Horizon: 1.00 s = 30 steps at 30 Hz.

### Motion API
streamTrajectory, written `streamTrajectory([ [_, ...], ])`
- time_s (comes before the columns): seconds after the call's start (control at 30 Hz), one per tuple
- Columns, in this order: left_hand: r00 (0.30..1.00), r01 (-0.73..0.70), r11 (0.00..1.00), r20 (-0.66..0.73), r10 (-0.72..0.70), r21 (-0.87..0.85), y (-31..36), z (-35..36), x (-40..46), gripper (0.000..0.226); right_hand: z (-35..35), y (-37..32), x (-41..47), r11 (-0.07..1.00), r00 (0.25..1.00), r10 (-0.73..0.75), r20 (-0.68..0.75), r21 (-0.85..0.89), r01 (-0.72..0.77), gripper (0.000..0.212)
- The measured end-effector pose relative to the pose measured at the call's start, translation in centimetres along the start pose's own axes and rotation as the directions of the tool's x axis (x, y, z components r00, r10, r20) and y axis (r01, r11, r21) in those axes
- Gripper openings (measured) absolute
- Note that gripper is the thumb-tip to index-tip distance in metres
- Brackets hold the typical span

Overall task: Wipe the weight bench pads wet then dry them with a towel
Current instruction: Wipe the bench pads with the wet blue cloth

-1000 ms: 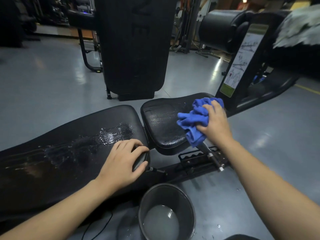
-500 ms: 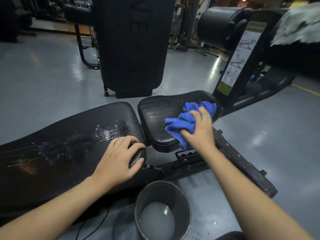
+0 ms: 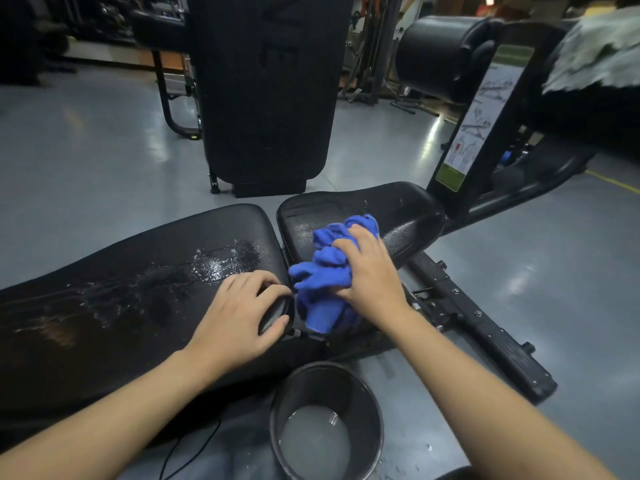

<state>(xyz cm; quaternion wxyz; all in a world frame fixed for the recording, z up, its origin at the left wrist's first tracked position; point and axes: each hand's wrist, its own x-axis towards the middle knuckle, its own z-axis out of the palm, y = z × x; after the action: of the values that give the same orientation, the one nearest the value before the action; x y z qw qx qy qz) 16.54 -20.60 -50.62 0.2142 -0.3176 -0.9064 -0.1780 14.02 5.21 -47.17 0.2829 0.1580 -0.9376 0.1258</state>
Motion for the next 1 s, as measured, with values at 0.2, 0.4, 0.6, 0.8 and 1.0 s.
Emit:
streamTrajectory([
  [0.2,1.000,0.006,1.000,-0.008,-0.006,-0.020,-0.1,-0.1,0.9,0.030,-3.6,6.9,3.1,0.959,0.957,0.282,-0.062,0.019,-0.281,0.053],
  [0.4,0.999,0.038,0.999,-0.024,-0.039,-0.032,-0.5,0.1,2.4,0.027,-4.3,11.6,6.8,0.915,0.922,0.387,-0.022,-0.112,-0.387,0.059],
  [0.6,0.997,0.059,0.997,-0.048,-0.061,-0.045,-0.7,0.6,3.3,0.027,-4.2,12.7,11.0,0.881,0.888,0.446,0.110,-0.229,-0.414,0.065],
  [0.8,0.996,0.065,0.995,-0.063,-0.070,-0.080,-0.8,0.8,3.1,0.025,-1.0,10.1,14.6,0.899,0.895,0.394,0.211,-0.289,-0.327,0.064],
  [1.0,0.996,0.069,0.994,-0.058,-0.074,-0.080,-0.8,0.9,3.1,0.026,2.5,4.7,14.9,0.969,0.928,0.185,0.323,-0.216,-0.118,0.066],
])
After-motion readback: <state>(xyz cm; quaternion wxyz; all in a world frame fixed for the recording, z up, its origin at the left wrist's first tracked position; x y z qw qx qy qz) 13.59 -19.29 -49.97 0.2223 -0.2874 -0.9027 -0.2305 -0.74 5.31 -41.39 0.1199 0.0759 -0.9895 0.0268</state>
